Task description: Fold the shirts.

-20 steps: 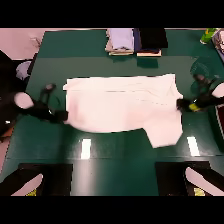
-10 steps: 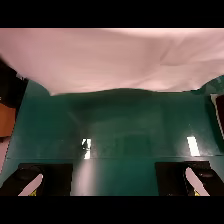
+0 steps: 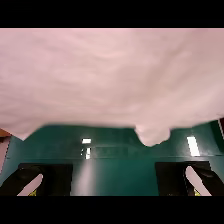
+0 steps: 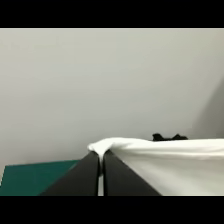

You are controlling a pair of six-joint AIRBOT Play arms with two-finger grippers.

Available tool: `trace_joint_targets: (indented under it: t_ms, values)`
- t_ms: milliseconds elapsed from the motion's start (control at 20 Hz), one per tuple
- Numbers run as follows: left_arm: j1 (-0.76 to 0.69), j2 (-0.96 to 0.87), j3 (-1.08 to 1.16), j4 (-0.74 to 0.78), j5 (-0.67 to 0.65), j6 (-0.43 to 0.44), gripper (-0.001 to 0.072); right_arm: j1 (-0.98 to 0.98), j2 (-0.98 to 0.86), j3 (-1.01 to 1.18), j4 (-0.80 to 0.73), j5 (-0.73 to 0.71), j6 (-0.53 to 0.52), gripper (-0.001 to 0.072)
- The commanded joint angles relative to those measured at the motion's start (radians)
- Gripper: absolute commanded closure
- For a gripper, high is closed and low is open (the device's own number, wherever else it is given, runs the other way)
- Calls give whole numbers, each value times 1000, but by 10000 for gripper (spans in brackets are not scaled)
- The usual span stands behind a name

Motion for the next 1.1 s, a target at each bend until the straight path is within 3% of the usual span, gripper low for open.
trace_joint_targets:
  t_ms: [0, 250, 450, 600, 800, 1050]
  values:
    - [1, -85, -180, 6, -36, -1, 680, -7, -116, -13, 105, 112, 1, 698]
    - [1, -364, -487, 3, -83, 1, 680, 139, -293, -423, 28, 116, 0, 698]
    - [1, -628, -554, 3, -56, 26, 679, 225, -503, -642, -83, 11, 2, 697]
    - [1, -755, -553, 3, -18, 43, 679, 231, -655, -643, -83, -68, 14, 697]
    - [2, -785, -537, 10, 84, 55, 680, 230, -773, -494, -83, -87, 31, 697]
    - [2, -782, -410, 12, -56, 141, 680, 230, -741, -366, -109, 24, 16, 697]
